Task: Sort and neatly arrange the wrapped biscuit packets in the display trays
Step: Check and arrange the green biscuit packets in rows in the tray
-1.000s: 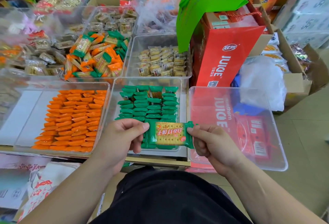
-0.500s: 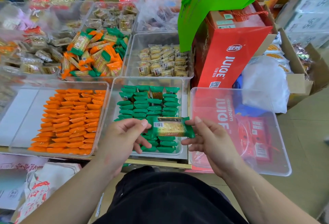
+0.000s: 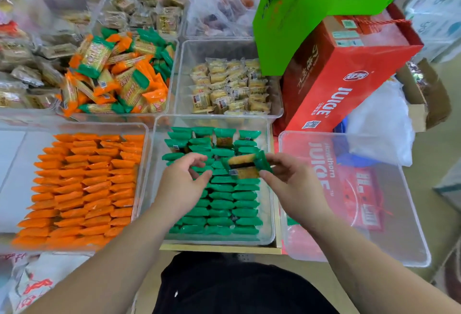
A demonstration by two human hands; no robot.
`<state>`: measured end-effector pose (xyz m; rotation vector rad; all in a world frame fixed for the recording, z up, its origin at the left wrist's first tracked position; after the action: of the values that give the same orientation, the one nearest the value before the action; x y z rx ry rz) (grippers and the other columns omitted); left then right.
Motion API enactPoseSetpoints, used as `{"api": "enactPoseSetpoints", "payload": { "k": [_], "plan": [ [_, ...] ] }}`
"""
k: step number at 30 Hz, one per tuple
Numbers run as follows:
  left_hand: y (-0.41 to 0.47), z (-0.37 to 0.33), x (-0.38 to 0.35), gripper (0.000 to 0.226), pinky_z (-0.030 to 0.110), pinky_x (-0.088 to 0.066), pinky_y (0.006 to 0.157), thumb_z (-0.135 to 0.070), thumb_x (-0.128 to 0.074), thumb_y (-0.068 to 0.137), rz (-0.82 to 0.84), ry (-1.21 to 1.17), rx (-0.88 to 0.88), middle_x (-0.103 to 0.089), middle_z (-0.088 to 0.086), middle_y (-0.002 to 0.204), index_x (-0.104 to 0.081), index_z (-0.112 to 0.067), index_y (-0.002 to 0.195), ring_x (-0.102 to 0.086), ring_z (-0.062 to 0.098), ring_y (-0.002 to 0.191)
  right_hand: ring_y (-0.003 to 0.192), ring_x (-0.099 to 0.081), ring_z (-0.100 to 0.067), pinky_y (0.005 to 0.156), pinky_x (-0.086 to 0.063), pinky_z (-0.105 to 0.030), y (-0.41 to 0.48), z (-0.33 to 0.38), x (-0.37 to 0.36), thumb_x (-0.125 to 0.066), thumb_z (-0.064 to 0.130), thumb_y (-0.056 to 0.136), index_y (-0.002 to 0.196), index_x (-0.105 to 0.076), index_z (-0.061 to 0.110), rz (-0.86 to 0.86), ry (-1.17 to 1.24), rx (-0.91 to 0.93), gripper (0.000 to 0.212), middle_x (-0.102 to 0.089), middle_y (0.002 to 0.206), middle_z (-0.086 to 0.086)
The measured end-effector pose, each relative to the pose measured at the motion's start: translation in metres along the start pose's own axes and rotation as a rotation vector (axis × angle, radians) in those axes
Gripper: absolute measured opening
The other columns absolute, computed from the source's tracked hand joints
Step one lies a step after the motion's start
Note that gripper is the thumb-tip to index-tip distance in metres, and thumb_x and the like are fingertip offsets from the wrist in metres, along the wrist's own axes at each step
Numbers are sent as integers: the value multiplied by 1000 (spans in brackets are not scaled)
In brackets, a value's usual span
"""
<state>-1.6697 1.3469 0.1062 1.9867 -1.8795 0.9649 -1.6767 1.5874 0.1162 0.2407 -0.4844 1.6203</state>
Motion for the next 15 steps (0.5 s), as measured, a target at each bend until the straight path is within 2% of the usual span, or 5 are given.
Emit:
{"api": "enactPoseSetpoints", "payload": {
  "k": [2,8,10,12,15],
  "plan": [
    [29,8,-3,31,31,-49,81,-26,-73,90,-12,145,-67,-65,-7,111,-67,-22,120,-57,11,87,85,-67,-1,77,-54,-19,12,3,-6,-75,12,88,116,-71,21,-33,-149,99,29,-72,100,14],
    [89,9,-32,40,45,-41,106,-31,-71,90,69,512,-278,-62,2,126,-66,-22,128,-51,29,120,85,-66,-2,81,-51,-12,23,1,-21,-74,6,87,116,-73,17,-103,-284,183,31,-72,105,10],
    [100,11,-41,39,43,-43,101,-32,-66,92,127,682,-316,-60,0,128,-64,-25,131,-50,29,117,86,-65,-2,81,-50,-11,21,0,-24,-74,7,87,117,-73,17,-108,-288,177,31,-72,104,10],
    [108,12,-49,30,41,-45,92,-33,-63,93,151,815,-367,-61,-1,121,-69,-25,122,-51,28,108,87,-65,-2,81,-50,-13,19,-2,-25,-74,7,88,118,-72,17,-110,-288,162,31,-72,104,9],
    [116,12,-55,21,43,-44,90,-34,-63,93,139,867,-403,-60,-2,106,-74,-25,109,-50,26,99,89,-65,-1,81,-50,-13,17,-3,-25,-74,7,88,118,-72,16,-119,-279,152,32,-71,103,10]
  ]
}}
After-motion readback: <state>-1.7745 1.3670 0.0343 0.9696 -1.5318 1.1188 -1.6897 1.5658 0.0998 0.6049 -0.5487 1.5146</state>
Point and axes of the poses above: each hand's wrist, its own y-axis towards the middle knuckle, its own x-axis out of the back of the hand, z = x × y, the point moved 3 cm from there along y, towards the middle knuckle
